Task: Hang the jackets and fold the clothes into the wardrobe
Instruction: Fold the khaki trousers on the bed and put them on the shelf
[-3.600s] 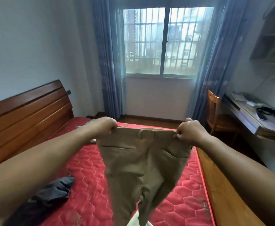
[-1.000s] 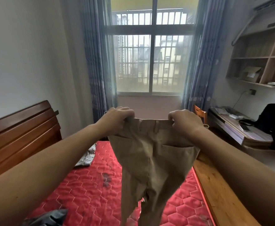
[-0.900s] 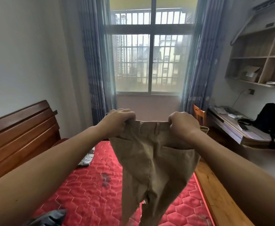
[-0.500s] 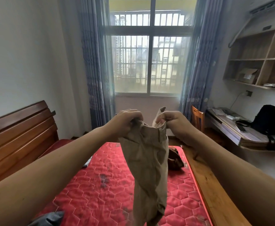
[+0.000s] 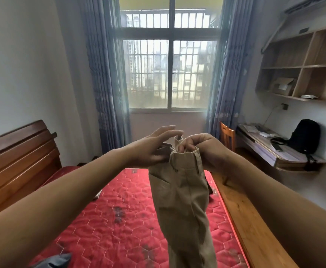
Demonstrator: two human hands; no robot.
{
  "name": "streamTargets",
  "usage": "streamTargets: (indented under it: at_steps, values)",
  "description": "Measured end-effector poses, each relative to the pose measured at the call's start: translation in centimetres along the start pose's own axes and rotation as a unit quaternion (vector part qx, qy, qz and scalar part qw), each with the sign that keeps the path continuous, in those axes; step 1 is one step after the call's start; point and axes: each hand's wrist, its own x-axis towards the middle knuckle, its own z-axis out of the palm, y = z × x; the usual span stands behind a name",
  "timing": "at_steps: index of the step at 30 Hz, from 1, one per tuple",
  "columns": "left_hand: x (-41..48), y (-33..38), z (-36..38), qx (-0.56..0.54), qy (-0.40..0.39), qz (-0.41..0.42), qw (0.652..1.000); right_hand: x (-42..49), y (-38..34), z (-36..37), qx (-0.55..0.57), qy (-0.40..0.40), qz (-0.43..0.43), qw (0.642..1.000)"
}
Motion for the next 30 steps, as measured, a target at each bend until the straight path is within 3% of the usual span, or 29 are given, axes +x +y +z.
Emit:
streamTargets:
  at_steps: [5,8,11,14,15,20,22,27,30]
  values:
    - [0.5,-0.9,0.6,0.024,-0.01,-0.001,1.0,-0.3,0.5,-1.5,-0.099,0.004,0.017,0.995]
    - [0.4,-0.9,1.1,0.016,0.023,-0.011,1.0,-0.8,0.3,-2.0,-0.24,0.009,0.008,0.971]
    - [0.6,-0.7,1.5,0.04,0.063,-0.014,0.997,-1.1,0.2,-2.2,-0.436,0.032,-0.046,0.898]
    - [0.6,-0.6,1.8,0.043,0.073,-0.006,0.996,-1.7,0.8,-2.3,-0.627,0.031,-0.124,0.768]
    - [0.4,-0.7,1.9,0.044,0.076,-0.005,0.996,-2.1,0.9,-2.4,-0.652,0.032,-0.112,0.749]
    - [0.1,-0.6,2.0,0.077,0.086,-0.002,0.993,-1.7,2.0,-3.2,-0.627,0.001,0.131,0.768]
    - [0.1,-0.3,2.1,0.1,0.082,0.001,0.992,-1.2,2.5,-3.1,-0.617,-0.018,0.191,0.763]
    - [-0.3,-0.2,1.9,0.134,0.064,0.007,0.989,-0.9,3.0,-2.8,-0.631,-0.015,0.202,0.748]
    - [-0.9,-0.5,1.7,0.155,0.056,0.007,0.986,-0.7,2.8,-2.8,-0.689,-0.012,0.165,0.705]
